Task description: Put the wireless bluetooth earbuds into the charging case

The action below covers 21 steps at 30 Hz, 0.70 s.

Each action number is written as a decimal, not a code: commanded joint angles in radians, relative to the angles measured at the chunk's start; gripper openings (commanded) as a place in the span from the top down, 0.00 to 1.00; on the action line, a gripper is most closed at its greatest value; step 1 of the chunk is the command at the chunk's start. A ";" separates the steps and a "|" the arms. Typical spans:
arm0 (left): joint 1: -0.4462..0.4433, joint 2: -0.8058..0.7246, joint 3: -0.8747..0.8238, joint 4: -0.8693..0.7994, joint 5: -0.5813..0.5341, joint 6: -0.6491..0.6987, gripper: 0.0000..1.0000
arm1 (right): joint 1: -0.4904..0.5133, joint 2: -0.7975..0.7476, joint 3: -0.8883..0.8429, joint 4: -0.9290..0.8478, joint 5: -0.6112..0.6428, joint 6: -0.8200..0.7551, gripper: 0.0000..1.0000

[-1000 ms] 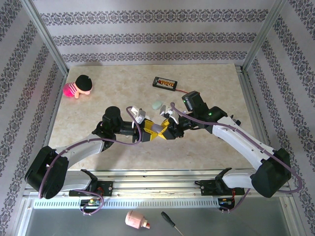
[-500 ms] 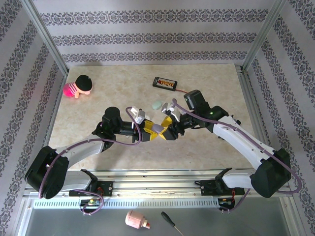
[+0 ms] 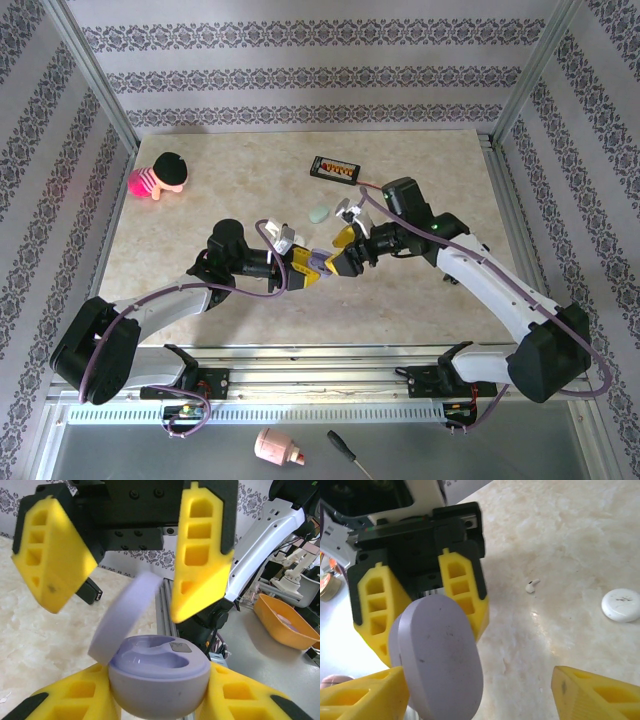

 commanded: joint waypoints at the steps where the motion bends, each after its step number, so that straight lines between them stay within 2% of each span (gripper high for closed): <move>1: 0.007 -0.013 -0.011 0.075 0.029 0.010 0.65 | -0.011 -0.011 -0.003 0.062 0.040 0.055 0.23; 10: 0.027 0.046 0.009 0.197 -0.024 -0.004 0.65 | -0.032 -0.090 -0.021 0.143 -0.034 0.050 0.11; 14: 0.060 0.111 0.021 0.350 -0.050 -0.061 0.65 | -0.069 -0.143 -0.052 0.310 -0.033 0.168 0.06; 17: 0.086 0.155 0.038 0.439 -0.056 -0.100 0.65 | -0.117 -0.169 -0.066 0.410 0.031 0.263 0.02; 21: 0.116 0.187 0.069 0.496 -0.062 -0.111 0.65 | -0.195 -0.175 -0.069 0.474 0.212 0.426 0.02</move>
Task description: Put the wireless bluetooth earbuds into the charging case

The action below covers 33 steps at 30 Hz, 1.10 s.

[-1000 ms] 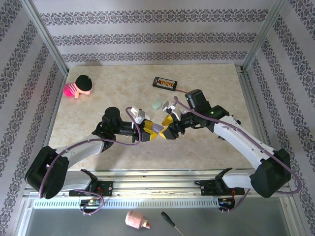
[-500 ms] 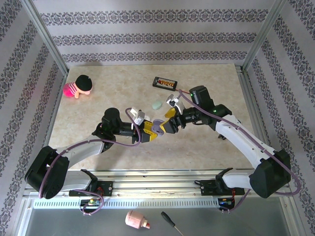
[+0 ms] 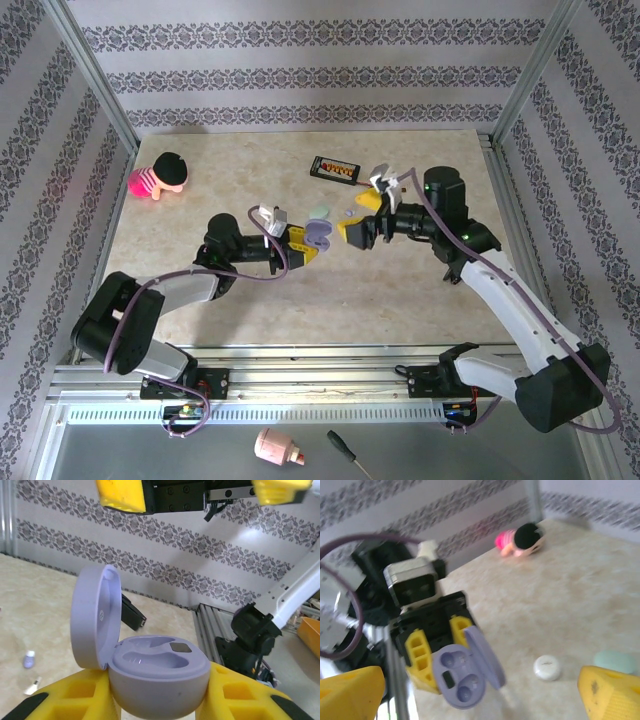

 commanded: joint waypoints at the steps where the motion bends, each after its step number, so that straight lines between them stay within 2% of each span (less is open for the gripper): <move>1: 0.032 0.011 0.049 0.167 -0.009 -0.037 0.65 | -0.065 -0.011 -0.019 0.135 0.172 0.201 0.02; 4: 0.054 0.017 0.056 0.186 -0.037 -0.013 0.65 | -0.113 0.013 -0.024 0.124 0.313 0.271 0.02; 8: 0.061 0.005 0.058 0.180 -0.078 0.043 0.65 | -0.123 0.074 -0.025 0.071 0.487 0.313 0.08; 14: 0.061 -0.046 0.007 0.181 -0.163 0.123 0.65 | -0.114 0.255 0.062 -0.069 0.523 0.186 0.12; 17: 0.060 -0.083 -0.028 0.172 -0.188 0.147 0.65 | -0.075 0.360 0.128 -0.144 0.622 0.060 0.20; 21: 0.062 -0.139 -0.081 0.140 -0.227 0.167 0.65 | 0.007 0.552 0.315 -0.381 0.839 -0.108 0.20; 23: 0.061 -0.167 -0.110 0.121 -0.244 0.179 0.65 | 0.036 0.638 0.391 -0.444 0.925 -0.148 0.25; 28: 0.061 -0.245 -0.181 0.096 -0.272 0.198 0.65 | 0.088 0.816 0.553 -0.516 0.988 -0.191 0.40; 33: 0.060 -0.326 -0.240 0.061 -0.299 0.200 0.65 | 0.142 0.971 0.718 -0.578 1.119 -0.216 0.48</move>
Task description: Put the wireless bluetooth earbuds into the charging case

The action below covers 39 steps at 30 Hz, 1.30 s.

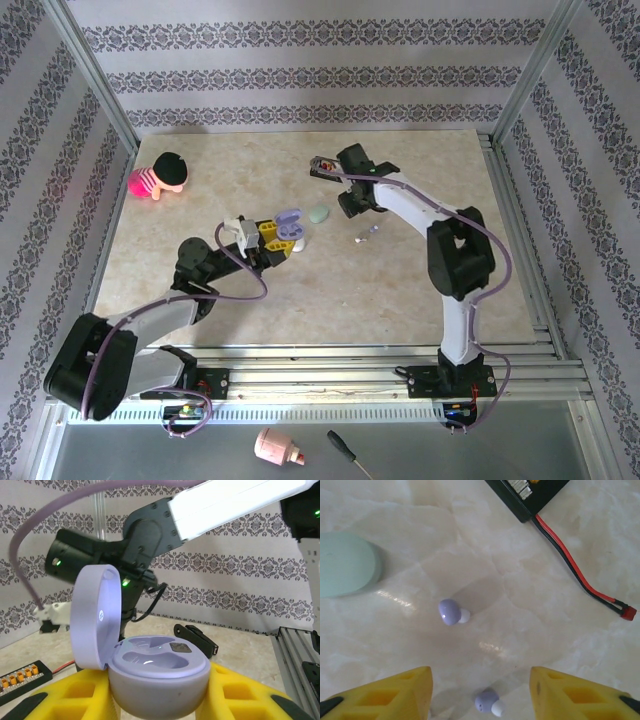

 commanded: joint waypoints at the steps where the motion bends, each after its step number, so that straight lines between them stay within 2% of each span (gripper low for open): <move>1: 0.010 -0.054 -0.033 -0.022 -0.029 0.030 0.65 | 0.027 0.079 0.105 -0.093 0.131 -0.044 0.49; 4: 0.010 -0.075 -0.048 -0.047 -0.031 0.040 0.65 | 0.044 0.133 0.149 -0.101 0.167 -0.055 0.55; 10: 0.010 -0.078 -0.048 -0.078 -0.016 0.053 0.65 | 0.078 0.211 0.199 -0.120 0.202 -0.101 0.58; 17: 0.009 -0.083 -0.050 -0.100 -0.014 0.069 0.66 | 0.088 0.263 0.231 -0.094 0.284 -0.114 0.67; 25: 0.010 -0.116 -0.051 -0.147 -0.011 0.083 0.66 | 0.089 0.336 0.300 -0.131 0.220 -0.131 0.66; 30: 0.009 -0.129 -0.060 -0.173 -0.017 0.096 0.66 | 0.092 0.366 0.328 -0.162 0.230 -0.139 0.66; 39: 0.010 -0.119 -0.059 -0.170 -0.012 0.094 0.66 | 0.088 0.324 0.296 -0.170 0.222 -0.142 0.62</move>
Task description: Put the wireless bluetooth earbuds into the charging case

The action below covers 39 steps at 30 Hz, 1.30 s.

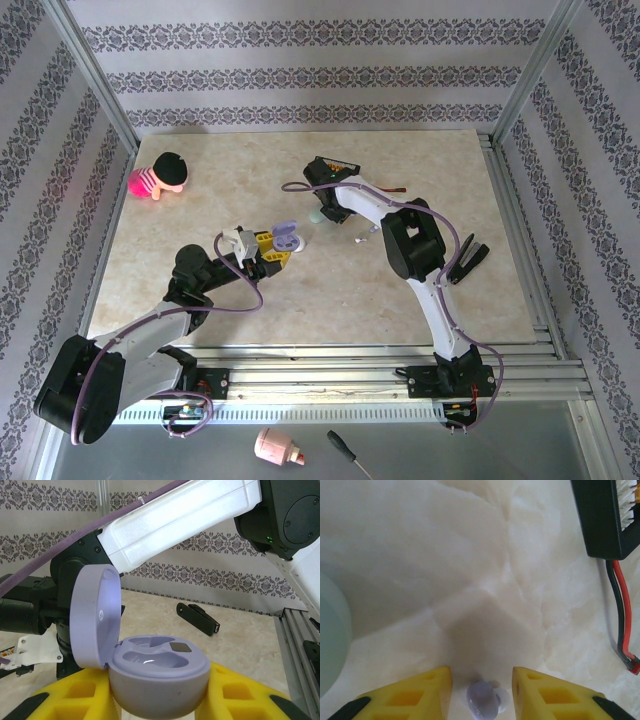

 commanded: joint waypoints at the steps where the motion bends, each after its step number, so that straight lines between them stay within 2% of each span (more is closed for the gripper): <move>1: 0.010 -0.004 -0.005 0.008 0.008 0.017 0.66 | 0.001 -0.025 -0.004 -0.047 -0.014 -0.023 0.62; 17: 0.009 0.015 0.003 0.024 0.014 0.003 0.66 | -0.011 -0.066 -0.054 -0.077 -0.019 -0.046 0.63; 30: 0.008 0.025 0.016 0.033 0.026 -0.015 0.66 | -0.043 0.011 -0.009 -0.090 -0.025 -0.037 0.68; 35: 0.009 0.039 0.021 0.047 0.029 -0.021 0.66 | -0.060 0.026 0.013 -0.115 -0.037 -0.013 0.77; 39: 0.007 0.054 0.022 0.068 0.034 -0.032 0.66 | -0.058 0.022 0.013 -0.118 -0.054 -0.011 0.80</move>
